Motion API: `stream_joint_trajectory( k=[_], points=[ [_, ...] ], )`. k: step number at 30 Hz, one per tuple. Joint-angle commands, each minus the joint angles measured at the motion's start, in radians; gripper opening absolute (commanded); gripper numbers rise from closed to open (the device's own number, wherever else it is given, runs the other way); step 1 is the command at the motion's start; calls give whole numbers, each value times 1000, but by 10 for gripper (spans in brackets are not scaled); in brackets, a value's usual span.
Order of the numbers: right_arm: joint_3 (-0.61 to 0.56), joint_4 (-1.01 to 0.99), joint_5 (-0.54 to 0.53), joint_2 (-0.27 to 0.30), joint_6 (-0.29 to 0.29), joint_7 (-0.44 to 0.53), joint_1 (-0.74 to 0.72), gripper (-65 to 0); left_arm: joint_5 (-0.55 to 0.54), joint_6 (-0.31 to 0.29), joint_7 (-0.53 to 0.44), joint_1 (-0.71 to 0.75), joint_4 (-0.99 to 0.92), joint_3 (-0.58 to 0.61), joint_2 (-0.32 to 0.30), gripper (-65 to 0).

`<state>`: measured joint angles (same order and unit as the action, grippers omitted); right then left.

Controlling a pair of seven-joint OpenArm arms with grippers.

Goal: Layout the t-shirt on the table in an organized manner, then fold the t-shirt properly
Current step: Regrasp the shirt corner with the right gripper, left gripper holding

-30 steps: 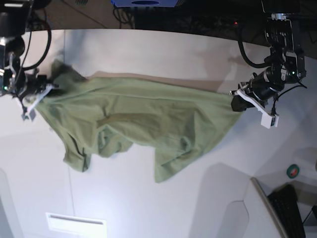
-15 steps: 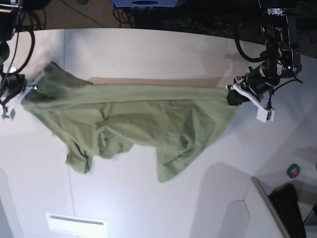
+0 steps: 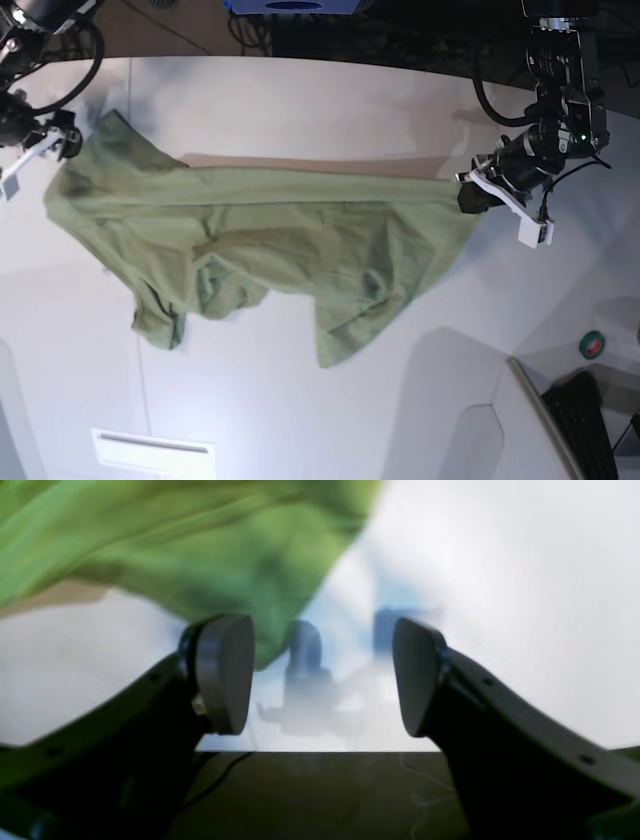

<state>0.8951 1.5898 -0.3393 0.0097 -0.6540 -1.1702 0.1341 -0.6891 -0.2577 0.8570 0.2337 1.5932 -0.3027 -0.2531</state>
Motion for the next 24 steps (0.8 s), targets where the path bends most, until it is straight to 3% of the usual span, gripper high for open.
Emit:
stream_joint_trajectory(
  k=[1,6,11,20,24],
  points=[
    [19,14,-2,14,-30,13,2,-246,-16,-1,-15,-9,14,-5,-12,-650],
    [19,-115,-2,14,-44,25,-11,-248,-16,-1,-15,-13,12,-5,-12,-650],
    [19,-303,-2,32,-44,106,-54,-245,-16,-1,-15,-12,12,-5,-12,-650],
    [22,-340,-2,34,-44,105,-70,-243,-16,-1,-15,-6,11,-10,-18,-650],
    [20,-372,-4,29,-44,37,-70,-245,-16,-1,-15,-6,11,-6,-18,-650]
  ],
)
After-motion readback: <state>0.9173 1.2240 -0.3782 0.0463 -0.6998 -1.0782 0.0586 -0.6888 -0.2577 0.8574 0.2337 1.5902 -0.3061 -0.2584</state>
